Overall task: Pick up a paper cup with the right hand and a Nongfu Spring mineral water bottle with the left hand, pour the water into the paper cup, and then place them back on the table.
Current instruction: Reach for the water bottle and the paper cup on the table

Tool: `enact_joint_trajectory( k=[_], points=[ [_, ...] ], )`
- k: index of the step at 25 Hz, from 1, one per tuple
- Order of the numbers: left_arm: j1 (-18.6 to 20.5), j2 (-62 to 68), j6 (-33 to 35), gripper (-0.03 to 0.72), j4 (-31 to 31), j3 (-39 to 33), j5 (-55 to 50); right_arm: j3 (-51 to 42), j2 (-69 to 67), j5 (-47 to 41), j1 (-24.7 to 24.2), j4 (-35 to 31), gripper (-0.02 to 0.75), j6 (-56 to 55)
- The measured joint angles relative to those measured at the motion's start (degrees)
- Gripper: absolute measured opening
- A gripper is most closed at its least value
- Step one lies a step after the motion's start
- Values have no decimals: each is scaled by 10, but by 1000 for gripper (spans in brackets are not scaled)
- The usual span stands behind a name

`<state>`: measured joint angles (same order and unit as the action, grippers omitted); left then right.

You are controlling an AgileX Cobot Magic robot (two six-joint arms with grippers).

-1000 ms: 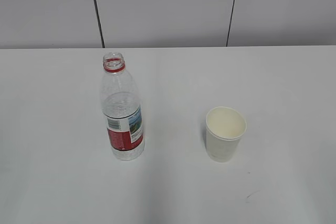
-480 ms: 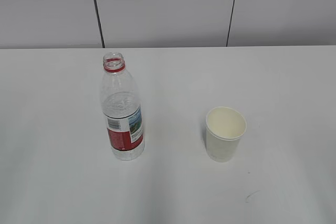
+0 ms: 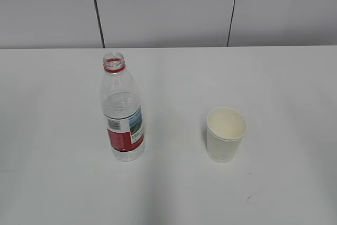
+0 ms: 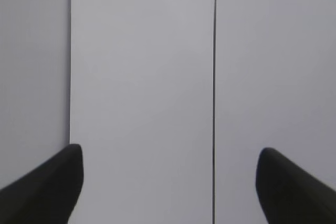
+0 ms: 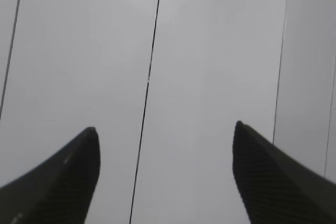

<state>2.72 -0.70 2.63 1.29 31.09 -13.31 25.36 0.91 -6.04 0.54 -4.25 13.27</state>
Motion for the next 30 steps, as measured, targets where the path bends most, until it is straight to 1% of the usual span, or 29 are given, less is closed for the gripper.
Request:
enact_joint_trajectory(
  k=[4,8,18,20,24,27,30],
  points=[
    [0,22,0,587,1,-2,76,0,0,42,0,1,582,0],
    [0,74,0,582,1,-2,97,0,-14,60,0,1,582,0],
    [0,250,0,575,10,-12,127,0,-221,63,0,1,582,1],
    [0,278,0,575,12,-27,133,0,-267,63,0,1,582,1],
    [0,314,0,575,26,-75,188,0,-337,74,0,-11,582,0],
    [0,316,0,574,34,-111,230,0,-382,99,0,-14,582,0],
    [0,316,0,574,36,-133,239,0,-427,135,0,-15,582,0]
  ],
)
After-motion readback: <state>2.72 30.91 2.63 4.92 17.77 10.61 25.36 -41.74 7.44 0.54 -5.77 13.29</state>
